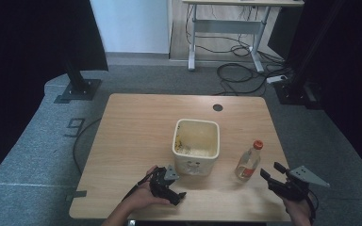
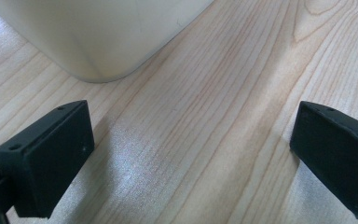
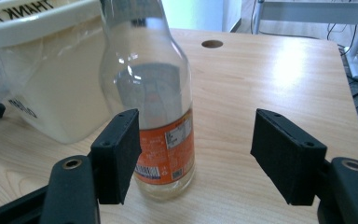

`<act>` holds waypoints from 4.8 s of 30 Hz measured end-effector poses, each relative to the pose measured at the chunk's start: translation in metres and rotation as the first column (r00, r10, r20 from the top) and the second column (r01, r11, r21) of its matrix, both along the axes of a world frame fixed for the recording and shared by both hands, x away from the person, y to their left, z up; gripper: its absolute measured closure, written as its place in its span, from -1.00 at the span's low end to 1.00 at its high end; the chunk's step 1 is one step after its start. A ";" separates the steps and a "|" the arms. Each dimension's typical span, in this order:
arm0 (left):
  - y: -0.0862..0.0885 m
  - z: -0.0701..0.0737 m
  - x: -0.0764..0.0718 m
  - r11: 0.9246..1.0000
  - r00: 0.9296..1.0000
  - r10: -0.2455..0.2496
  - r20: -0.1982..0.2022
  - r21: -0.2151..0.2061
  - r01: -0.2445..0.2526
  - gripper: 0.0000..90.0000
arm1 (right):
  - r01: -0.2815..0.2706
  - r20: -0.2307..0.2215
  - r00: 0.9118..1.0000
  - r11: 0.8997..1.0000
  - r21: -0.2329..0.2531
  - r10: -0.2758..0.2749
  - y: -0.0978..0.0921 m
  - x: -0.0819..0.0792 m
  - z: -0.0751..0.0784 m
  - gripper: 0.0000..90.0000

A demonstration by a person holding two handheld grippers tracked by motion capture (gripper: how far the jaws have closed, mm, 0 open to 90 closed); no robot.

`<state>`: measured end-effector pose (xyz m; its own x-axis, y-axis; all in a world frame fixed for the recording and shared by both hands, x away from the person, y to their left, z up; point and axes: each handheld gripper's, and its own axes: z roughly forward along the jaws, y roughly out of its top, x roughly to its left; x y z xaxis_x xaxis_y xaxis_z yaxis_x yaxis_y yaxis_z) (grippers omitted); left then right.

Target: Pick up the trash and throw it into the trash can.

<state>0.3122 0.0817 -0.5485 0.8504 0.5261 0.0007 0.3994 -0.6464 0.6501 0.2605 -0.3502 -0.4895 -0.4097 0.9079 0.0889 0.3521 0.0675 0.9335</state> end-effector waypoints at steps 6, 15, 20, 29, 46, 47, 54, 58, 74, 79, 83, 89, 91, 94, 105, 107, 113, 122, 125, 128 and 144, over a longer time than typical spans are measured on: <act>0.000 0.000 0.000 1.000 1.000 0.000 0.000 0.000 0.000 -1.00 | -0.001 0.030 1.000 1.000 0.009 0.000 -0.001 -0.002 0.008 -0.27; 0.000 0.000 0.000 1.000 1.000 -0.001 0.000 0.000 0.001 -1.00 | -0.008 0.054 0.999 1.000 0.012 0.008 0.000 -0.004 0.016 -0.27; 0.000 0.000 0.000 1.000 1.000 -0.001 0.000 -0.001 0.001 -1.00 | -0.014 0.062 0.998 1.000 0.009 0.013 0.003 -0.004 0.018 -0.27; -0.001 0.000 0.000 1.000 1.000 0.001 0.000 -0.004 -0.001 -1.00 | -0.027 0.070 0.997 1.000 0.003 0.027 0.008 -0.004 0.020 -0.27; -0.001 0.000 0.000 1.000 1.000 0.000 0.001 -0.005 0.000 -1.00 | -0.039 0.092 0.995 0.999 0.012 0.038 0.013 -0.001 0.028 -0.27; -0.001 0.000 0.000 1.000 1.000 0.000 0.001 -0.005 0.000 -1.00 | -0.042 0.095 0.995 0.999 0.012 0.041 0.014 0.000 0.029 -0.27; -0.001 0.000 0.000 1.000 1.000 -0.002 0.000 -0.001 0.002 -1.00 | -0.051 0.105 0.993 0.999 0.011 0.049 0.020 0.003 0.033 -0.27; -0.001 0.000 0.000 1.000 1.000 -0.002 0.000 -0.002 0.002 -1.00 | -0.056 0.108 0.993 0.998 0.008 0.054 0.023 0.005 0.034 -0.27; -0.001 0.000 0.000 1.000 1.000 -0.002 0.000 -0.001 0.002 -1.00 | -0.056 0.106 0.993 0.998 0.001 0.056 0.032 0.017 0.034 -0.27; -0.001 0.000 0.000 1.000 1.000 -0.001 0.000 -0.001 0.001 -1.00 | -0.056 0.106 0.993 0.998 0.002 0.055 0.032 0.020 0.034 -0.27; -0.001 0.000 0.000 1.000 1.000 -0.001 0.001 0.000 0.001 -1.00 | -0.050 0.105 0.993 0.999 0.000 0.049 0.033 0.023 0.034 -0.27; -0.001 0.000 0.000 1.000 1.000 -0.001 0.000 0.000 0.001 -1.00 | -0.054 0.099 0.994 0.998 -0.014 0.055 0.041 0.029 0.032 -0.28; -0.001 0.000 0.000 1.000 1.000 -0.001 0.000 0.000 0.001 -1.00 | -0.052 0.101 0.994 0.999 -0.015 0.053 0.044 0.033 0.032 -0.28; -0.001 0.000 0.000 1.000 1.000 -0.001 0.000 0.000 0.001 -1.00 | -0.054 0.105 0.993 0.998 -0.018 0.056 0.047 0.036 0.034 -0.28; -0.001 0.000 0.000 1.000 1.000 -0.001 0.000 0.000 0.001 -1.00 | -0.042 0.113 0.993 0.999 -0.026 0.045 0.053 0.046 0.036 0.17; -0.001 0.000 0.000 1.000 1.000 -0.001 0.000 0.000 0.001 -1.00 | -0.048 0.115 0.992 0.999 -0.026 0.051 0.053 0.046 0.036 0.20; -0.001 0.000 0.000 1.000 1.000 -0.001 0.000 0.000 0.001 -1.00 | -0.044 0.114 0.992 0.998 -0.040 0.048 0.053 0.045 0.038 0.22; -0.001 0.000 0.000 1.000 1.000 -0.001 0.000 0.000 0.001 -1.00 | -0.039 0.121 0.992 0.998 -0.040 0.044 0.050 0.041 0.045 0.23; -0.001 0.000 0.000 1.000 1.000 -0.001 0.000 0.000 0.001 -1.00 | -0.039 0.136 0.990 0.999 -0.027 0.042 0.048 0.038 0.051 0.23; -0.001 0.000 0.000 1.000 1.000 0.000 0.000 0.000 0.000 -1.00 | -0.040 0.154 0.987 0.999 -0.020 0.042 0.047 0.035 0.057 0.23; -0.001 0.000 0.000 1.000 1.000 0.002 -0.001 0.000 -0.002 -1.00 | -0.063 0.241 0.969 0.998 0.012 0.059 0.048 0.019 0.089 0.23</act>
